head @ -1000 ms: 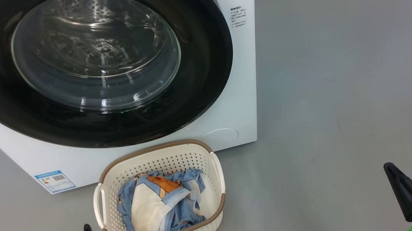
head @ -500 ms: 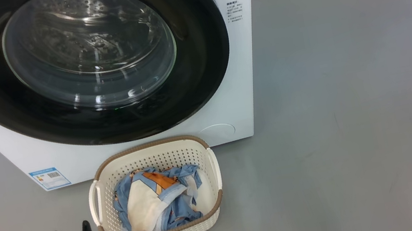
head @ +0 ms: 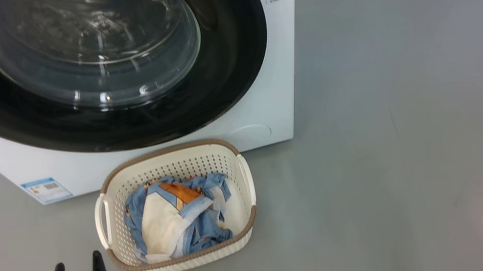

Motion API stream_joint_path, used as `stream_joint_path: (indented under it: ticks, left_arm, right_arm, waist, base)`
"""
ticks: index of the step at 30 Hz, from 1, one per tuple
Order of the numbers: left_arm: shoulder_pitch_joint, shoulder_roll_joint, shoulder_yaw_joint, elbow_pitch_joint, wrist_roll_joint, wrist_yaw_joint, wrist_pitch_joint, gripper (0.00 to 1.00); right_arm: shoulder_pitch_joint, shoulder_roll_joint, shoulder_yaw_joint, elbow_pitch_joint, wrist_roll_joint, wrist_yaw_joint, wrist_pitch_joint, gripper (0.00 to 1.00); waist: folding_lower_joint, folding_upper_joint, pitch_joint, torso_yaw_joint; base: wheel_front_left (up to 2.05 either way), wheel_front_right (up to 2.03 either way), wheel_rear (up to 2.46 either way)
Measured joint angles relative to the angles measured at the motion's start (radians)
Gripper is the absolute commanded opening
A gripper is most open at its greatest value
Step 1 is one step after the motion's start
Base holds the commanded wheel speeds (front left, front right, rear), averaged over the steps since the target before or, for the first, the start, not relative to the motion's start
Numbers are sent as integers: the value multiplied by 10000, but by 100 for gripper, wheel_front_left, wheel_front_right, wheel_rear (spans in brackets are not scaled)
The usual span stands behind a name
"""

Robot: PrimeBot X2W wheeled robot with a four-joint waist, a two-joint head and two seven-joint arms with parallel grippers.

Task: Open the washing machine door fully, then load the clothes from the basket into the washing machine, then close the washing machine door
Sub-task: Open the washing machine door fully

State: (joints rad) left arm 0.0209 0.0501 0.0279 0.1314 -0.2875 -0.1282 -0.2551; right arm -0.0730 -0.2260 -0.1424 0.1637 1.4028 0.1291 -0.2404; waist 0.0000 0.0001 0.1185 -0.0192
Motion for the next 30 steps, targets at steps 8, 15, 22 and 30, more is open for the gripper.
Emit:
stream_joint_path:
  ticks: [8,15,22,30]
  left_arm:
    - [-238,274,-282,-167,2,0,-2,100]
    - [-666,301,-512,-359,12,0,-2,100]
    - [-926,301,-629,-500,69,0,-2,100]
    - [-1092,303,-709,-637,157,0,-2,100]
  right_arm:
    - [-1346,-550,-571,138,2261,0,1174,0]
    - [-3057,-594,-1315,449,3124,0,3001,0]
    - [-4825,-500,-1933,780,3384,0,4823,0]
    - [-6490,-111,-1914,1060,2828,0,6167,0]
  waist:
    - [0,0,719,131]
    - [0,0,1488,361]
    - [0,0,2249,660]
    - [0,0,2998,995]
  base:
    - [0,0,0]
    - [0,0,0]
    - [0,0,0]
    - [0,0,0]
